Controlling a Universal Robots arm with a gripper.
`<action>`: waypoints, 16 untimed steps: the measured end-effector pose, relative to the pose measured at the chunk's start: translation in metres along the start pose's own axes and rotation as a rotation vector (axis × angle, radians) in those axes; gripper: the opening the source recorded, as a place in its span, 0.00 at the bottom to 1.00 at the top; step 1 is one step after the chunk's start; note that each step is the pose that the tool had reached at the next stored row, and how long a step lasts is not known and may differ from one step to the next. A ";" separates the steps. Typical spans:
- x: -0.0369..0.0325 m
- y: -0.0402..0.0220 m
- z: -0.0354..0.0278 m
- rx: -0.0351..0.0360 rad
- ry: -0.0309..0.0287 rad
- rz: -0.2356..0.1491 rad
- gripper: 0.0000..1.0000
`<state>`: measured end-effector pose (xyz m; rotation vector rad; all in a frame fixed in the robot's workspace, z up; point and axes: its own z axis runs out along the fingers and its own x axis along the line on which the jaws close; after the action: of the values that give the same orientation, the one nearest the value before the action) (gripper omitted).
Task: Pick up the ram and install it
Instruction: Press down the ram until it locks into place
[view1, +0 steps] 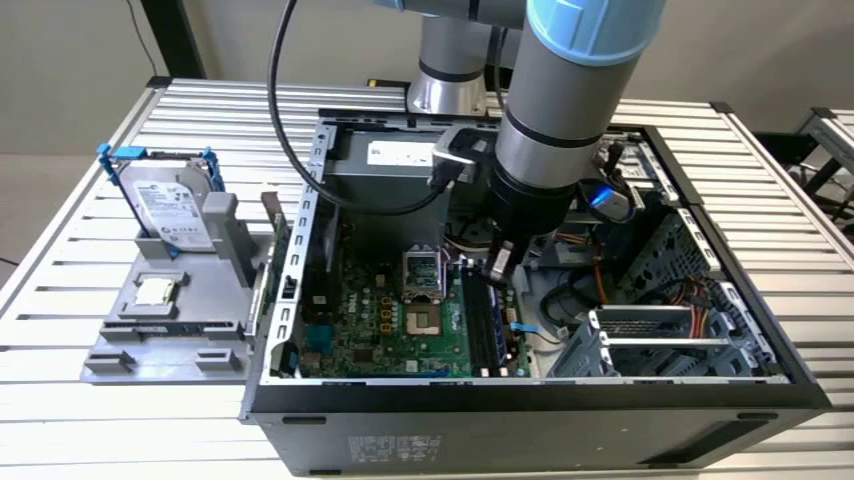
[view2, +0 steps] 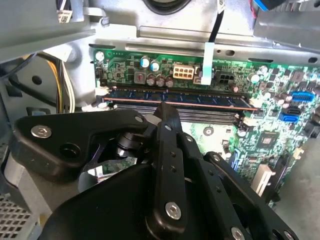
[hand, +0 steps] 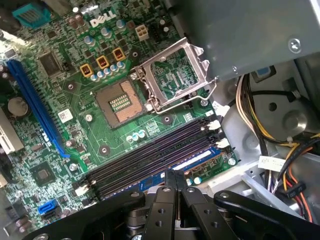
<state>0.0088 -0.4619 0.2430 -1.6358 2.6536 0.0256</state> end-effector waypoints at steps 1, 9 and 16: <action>0.0000 0.0000 0.0000 -0.0003 0.0001 -0.010 0.00; 0.0000 0.0000 0.0000 -0.0021 0.0009 -0.088 0.00; 0.0000 0.0000 0.0000 -0.0044 0.0011 -0.185 0.00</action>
<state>0.0088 -0.4618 0.2430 -1.8750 2.4927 0.0269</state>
